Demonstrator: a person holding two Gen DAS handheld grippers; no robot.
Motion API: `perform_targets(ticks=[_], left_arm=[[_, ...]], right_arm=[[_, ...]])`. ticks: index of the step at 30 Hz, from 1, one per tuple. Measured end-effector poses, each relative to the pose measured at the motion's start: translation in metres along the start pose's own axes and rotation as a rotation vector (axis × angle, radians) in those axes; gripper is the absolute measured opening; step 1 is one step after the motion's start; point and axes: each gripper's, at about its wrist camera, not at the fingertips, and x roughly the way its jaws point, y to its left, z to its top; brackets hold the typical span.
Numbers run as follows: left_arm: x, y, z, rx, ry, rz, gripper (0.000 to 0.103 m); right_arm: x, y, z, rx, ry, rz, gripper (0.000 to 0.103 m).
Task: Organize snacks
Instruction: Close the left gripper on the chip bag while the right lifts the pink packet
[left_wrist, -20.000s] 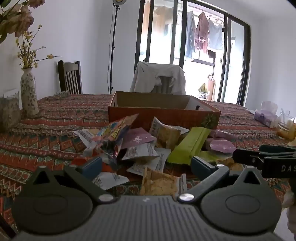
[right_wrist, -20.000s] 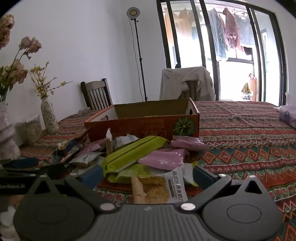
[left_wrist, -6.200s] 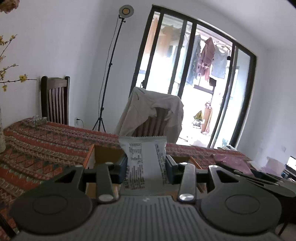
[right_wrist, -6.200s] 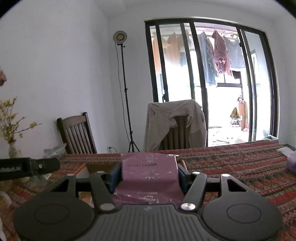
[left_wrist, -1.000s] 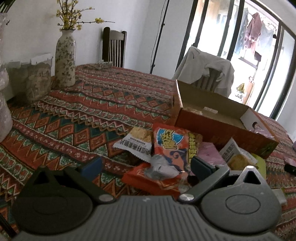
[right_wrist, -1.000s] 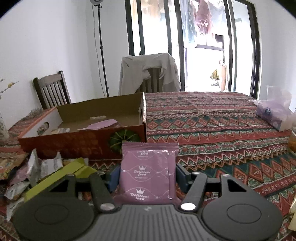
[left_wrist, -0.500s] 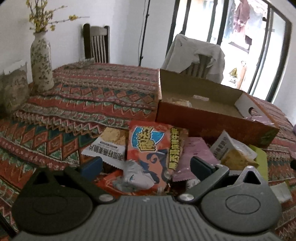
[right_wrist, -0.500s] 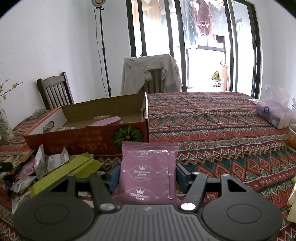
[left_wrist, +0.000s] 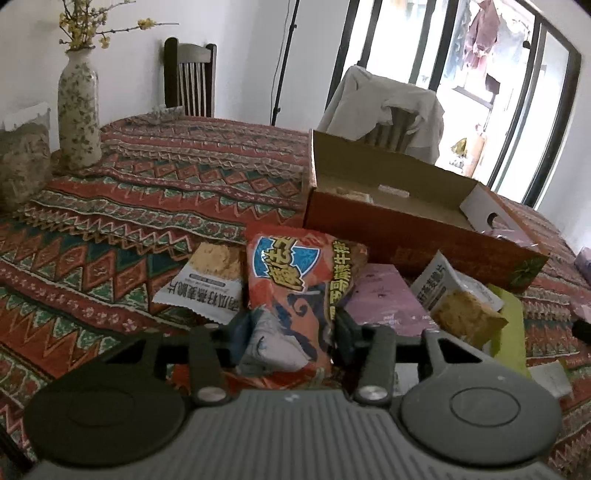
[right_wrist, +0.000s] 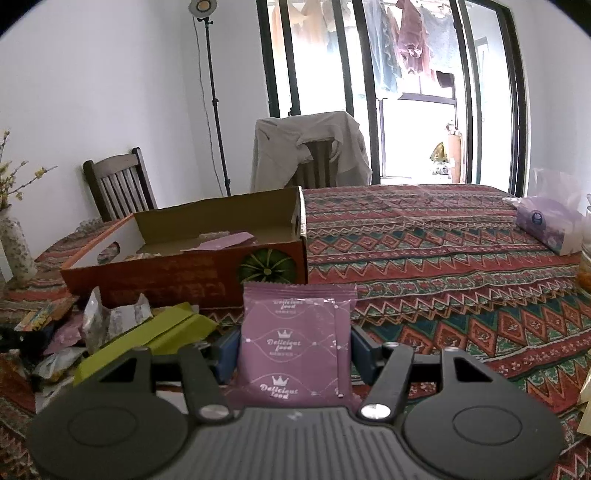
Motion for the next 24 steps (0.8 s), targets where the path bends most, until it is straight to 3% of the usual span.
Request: perform_targets(ticks=[13, 24], left_arm=[[-0.041, -0.007, 0.019, 0.000, -0.135, -0.039, 0.046], [-0.037, -0.038, 0.059, 0.026, -0.212, -0.108, 0.046]], right_arm=[[-0.004, 0.008, 0.014, -0.020, -0.047, 0.020, 0.061], [0.010, 0.025, 0.051, -0.041, -0.128, 0.056, 0.061]])
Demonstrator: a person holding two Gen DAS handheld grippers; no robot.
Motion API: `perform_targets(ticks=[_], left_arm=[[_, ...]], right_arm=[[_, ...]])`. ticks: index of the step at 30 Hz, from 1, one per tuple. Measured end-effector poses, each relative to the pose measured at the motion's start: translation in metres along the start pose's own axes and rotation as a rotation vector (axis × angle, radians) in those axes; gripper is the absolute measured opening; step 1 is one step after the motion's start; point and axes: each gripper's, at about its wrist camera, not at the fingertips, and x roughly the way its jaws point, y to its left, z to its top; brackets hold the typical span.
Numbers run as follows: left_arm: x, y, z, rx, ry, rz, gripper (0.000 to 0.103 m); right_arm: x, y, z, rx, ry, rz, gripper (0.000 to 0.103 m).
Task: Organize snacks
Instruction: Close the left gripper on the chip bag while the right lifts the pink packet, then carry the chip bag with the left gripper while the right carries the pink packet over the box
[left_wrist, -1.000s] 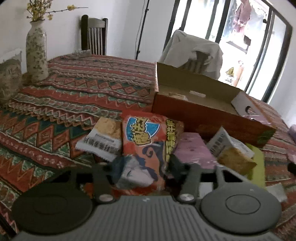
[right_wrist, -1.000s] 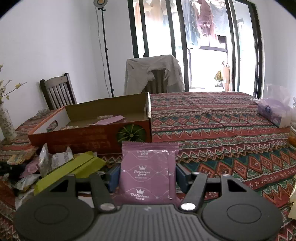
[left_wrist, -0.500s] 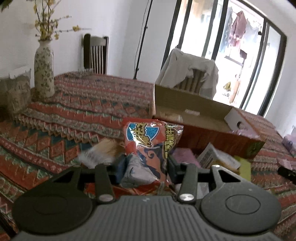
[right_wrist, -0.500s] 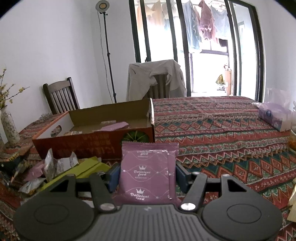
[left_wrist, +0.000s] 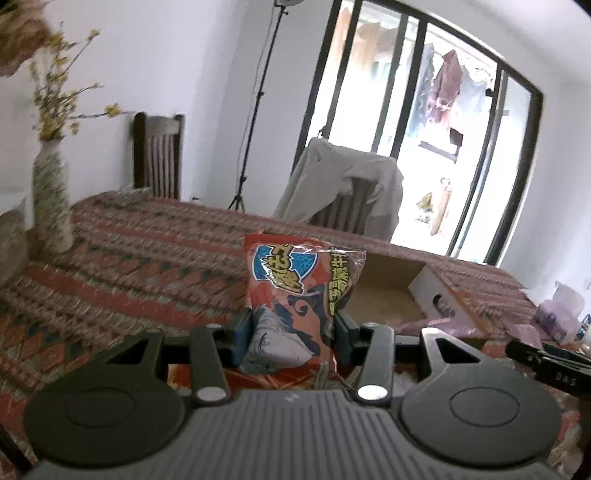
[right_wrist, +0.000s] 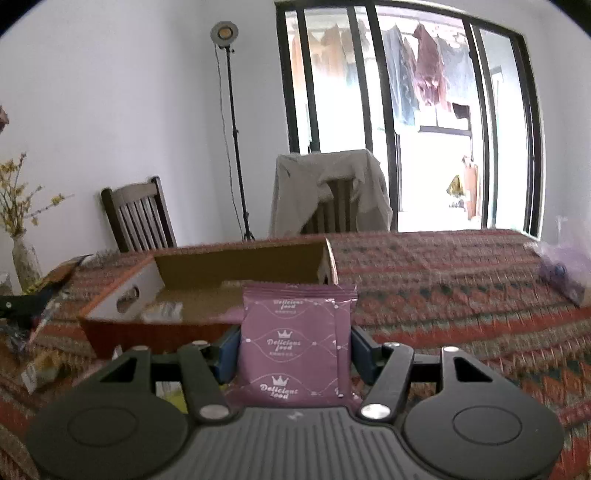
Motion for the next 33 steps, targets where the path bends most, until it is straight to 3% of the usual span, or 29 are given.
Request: perform_targets(ticks=[9, 15, 20, 24, 33], left_arm=[[0.048, -0.039, 0.032, 0.033, -0.036, -0.028, 0.046], [0.091, -0.052, 0.039, 0.014, -0.022, -0.015, 0.046], [0.122, -0.055, 0.036, -0.005, -0.025, 0.020, 0.046], [0.142, -0.053, 0.022, 0.008, 0.011, 0.001, 0.046], [0.164, -0.045, 0.002, 0.008, 0.101, 0.019, 0.047]], right_arm=[[0.043, 0.019, 0.044, -0.018, -0.058, 0.047, 0.061], [0.089, 0.032, 0.062, 0.015, -0.036, 0.079, 0.061], [0.129, 0.038, 0.055, 0.050, 0.026, 0.066, 0.061], [0.147, 0.036, 0.039, 0.046, 0.062, 0.053, 0.061], [0.156, 0.042, 0.023, -0.013, 0.110, 0.039, 0.061]])
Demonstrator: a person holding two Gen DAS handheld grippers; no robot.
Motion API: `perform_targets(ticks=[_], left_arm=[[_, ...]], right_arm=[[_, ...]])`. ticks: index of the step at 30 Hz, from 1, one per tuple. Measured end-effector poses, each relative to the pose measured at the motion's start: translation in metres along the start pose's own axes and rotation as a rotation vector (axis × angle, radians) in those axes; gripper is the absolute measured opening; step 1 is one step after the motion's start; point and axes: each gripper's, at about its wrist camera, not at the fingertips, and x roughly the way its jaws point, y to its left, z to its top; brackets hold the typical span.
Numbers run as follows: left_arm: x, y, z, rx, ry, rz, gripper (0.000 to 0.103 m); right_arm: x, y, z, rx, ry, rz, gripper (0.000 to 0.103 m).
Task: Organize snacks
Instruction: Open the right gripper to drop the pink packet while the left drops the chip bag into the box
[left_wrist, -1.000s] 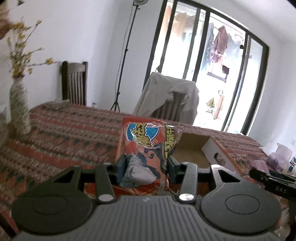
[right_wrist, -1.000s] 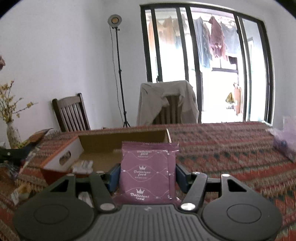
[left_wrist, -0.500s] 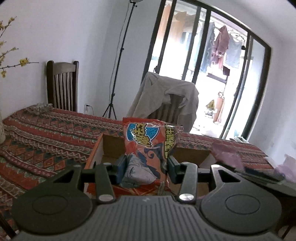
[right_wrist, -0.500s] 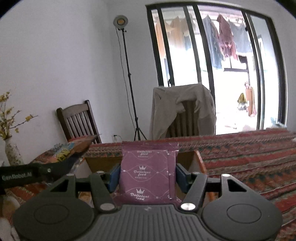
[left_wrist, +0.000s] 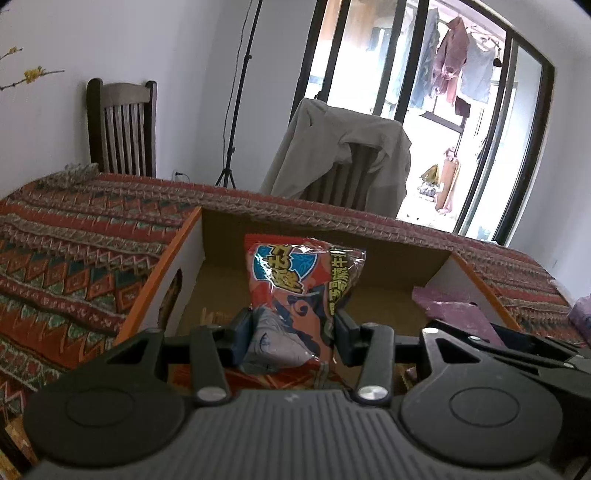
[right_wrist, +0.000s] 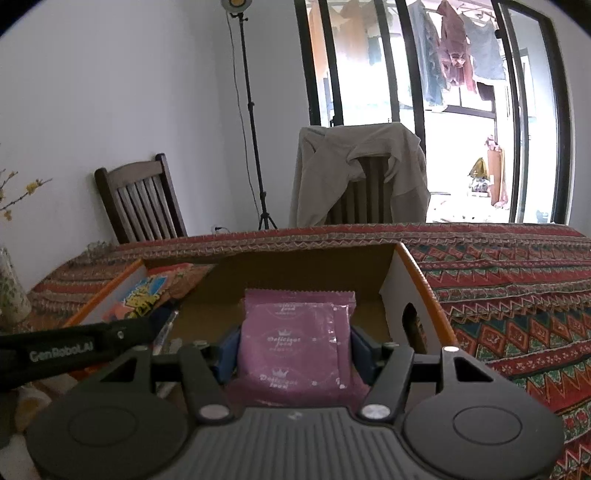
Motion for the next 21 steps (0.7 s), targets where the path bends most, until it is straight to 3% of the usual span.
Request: perform_targets(ticks=[4, 7, 11, 21], left_arm=[[-0.003, 0.001, -0.002, -0.002, -0.009, 0.005, 0.055], [-0.010, 0.003, -0.001, -0.012, -0.050, 0.025, 0.080], [-0.018, 0.006, 0.001, -0.033, -0.098, 0.037, 0.103], [-0.028, 0.006, 0.005, -0.047, -0.129, 0.051, 0.103]], right_arm=[[-0.002, -0.002, -0.001, 0.010, 0.000, 0.004, 0.067], [-0.005, -0.006, -0.001, 0.032, -0.001, 0.010, 0.082], [-0.006, -0.009, -0.001, 0.047, -0.004, 0.005, 0.100], [-0.013, -0.013, -0.001, 0.059, -0.027, -0.001, 0.103]])
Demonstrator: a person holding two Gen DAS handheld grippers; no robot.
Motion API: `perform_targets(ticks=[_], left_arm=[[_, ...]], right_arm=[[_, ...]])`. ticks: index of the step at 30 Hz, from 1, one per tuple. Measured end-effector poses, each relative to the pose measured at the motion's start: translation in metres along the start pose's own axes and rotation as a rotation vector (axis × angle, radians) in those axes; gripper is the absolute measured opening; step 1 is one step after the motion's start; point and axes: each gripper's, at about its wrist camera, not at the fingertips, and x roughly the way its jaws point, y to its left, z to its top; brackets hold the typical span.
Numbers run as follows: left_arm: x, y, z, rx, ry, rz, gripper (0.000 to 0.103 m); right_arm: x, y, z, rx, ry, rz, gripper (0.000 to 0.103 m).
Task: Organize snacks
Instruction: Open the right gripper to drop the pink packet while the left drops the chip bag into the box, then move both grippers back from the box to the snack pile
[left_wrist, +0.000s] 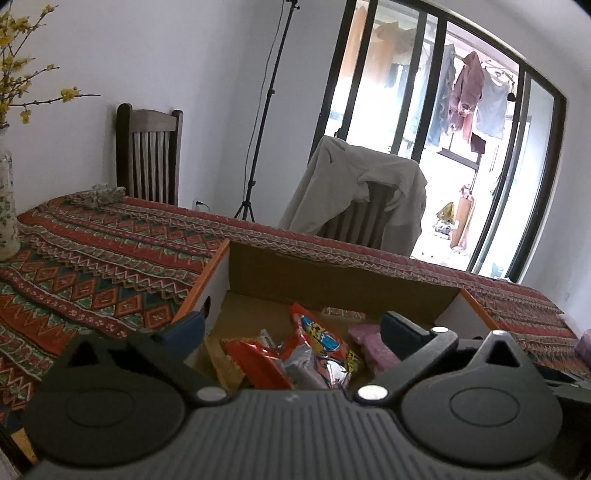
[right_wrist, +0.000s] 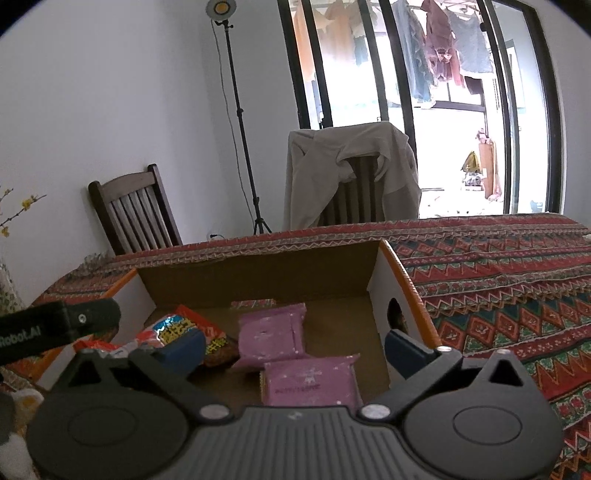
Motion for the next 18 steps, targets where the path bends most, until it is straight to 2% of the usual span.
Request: perform_targets(ticks=[9, 18], left_arm=[[-0.031, -0.004, 0.020, -0.013, -0.022, -0.048, 0.103], [-0.073, 0.012, 0.021, 0.000, -0.042, -0.036, 0.103]], right_arm=[[-0.029, 0.011, 0.014, -0.037, -0.057, -0.004, 0.103], [-0.071, 0.014, 0.011, -0.055, -0.060, 0.004, 0.103]])
